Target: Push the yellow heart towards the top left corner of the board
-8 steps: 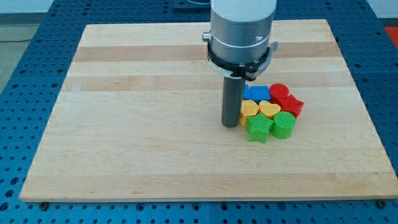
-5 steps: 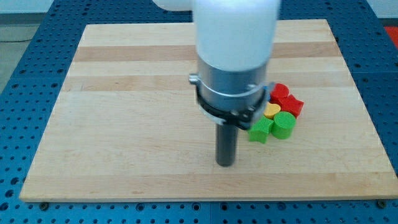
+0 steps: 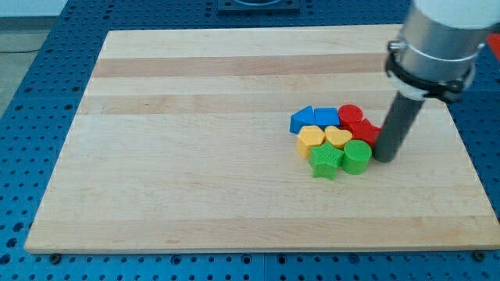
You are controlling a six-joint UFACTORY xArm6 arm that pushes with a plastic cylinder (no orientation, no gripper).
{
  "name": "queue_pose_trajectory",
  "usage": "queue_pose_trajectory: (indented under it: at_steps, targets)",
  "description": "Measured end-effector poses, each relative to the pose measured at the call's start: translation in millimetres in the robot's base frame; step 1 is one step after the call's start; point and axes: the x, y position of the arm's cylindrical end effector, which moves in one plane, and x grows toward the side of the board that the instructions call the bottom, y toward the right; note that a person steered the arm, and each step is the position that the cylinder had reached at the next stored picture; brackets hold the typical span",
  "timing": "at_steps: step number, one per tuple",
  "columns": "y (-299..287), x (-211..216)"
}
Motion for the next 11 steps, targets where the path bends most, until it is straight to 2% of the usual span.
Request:
queue_pose_trajectory:
  at_steps: [3, 6, 8, 11]
  targets:
    - [-127, -31]
    - [-193, -109]
    - [-214, -168]
    - [-218, -204]
